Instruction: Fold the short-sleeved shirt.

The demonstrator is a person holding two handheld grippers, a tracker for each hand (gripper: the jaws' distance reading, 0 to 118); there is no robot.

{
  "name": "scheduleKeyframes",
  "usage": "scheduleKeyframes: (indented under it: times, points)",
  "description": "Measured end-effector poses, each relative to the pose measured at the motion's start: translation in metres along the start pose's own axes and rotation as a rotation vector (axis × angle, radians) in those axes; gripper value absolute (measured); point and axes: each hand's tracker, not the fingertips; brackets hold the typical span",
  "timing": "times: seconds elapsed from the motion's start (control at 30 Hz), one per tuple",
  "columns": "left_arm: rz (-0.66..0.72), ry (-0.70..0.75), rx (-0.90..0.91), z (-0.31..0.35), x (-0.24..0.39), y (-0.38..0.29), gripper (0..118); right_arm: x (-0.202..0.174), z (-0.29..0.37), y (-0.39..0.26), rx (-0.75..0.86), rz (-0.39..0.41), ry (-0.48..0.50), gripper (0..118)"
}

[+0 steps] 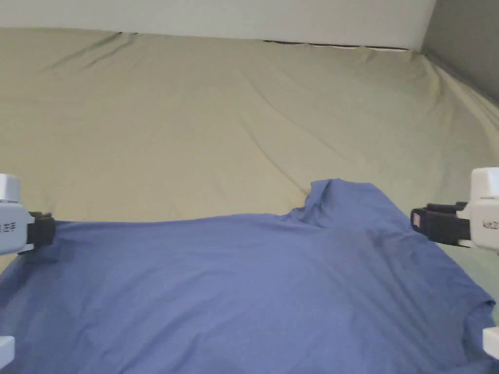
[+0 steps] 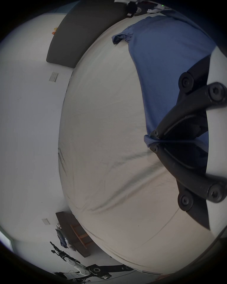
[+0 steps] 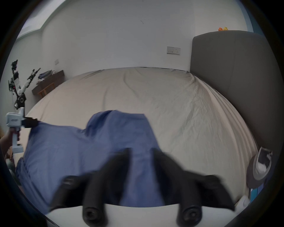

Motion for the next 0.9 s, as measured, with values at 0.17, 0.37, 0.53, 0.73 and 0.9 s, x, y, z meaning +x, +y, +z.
scheduleKeyframes:
  times: [0.17, 0.37, 0.53, 0.73, 0.9]
  points:
    - [-0.026, -0.003, -0.003, 0.000, 0.003, 0.001, 0, 0.007, -0.071, 0.014, -0.132, 0.023, -0.078, 96]
    - [-0.049, -0.004, -0.025, -0.003, 0.000, -0.004, 0, 0.007, -0.086, 0.008, -0.129, 0.037, -0.022, 5]
    - [-0.013, -0.022, -0.003, 0.017, -0.013, 0.002, 0, 0.002, -0.046, 0.014, -0.102, 0.066, -0.036, 3]
    - [-0.022, -0.056, 0.085, 0.094, -0.020, 0.004, 0, 0.006, 0.060, 0.024, 0.007, 0.032, 0.031, 3]
    - [0.018, -0.102, 0.134, 0.168, -0.030, -0.024, 0, 0.006, 0.156, -0.006, 0.049, 0.071, 0.050, 3]
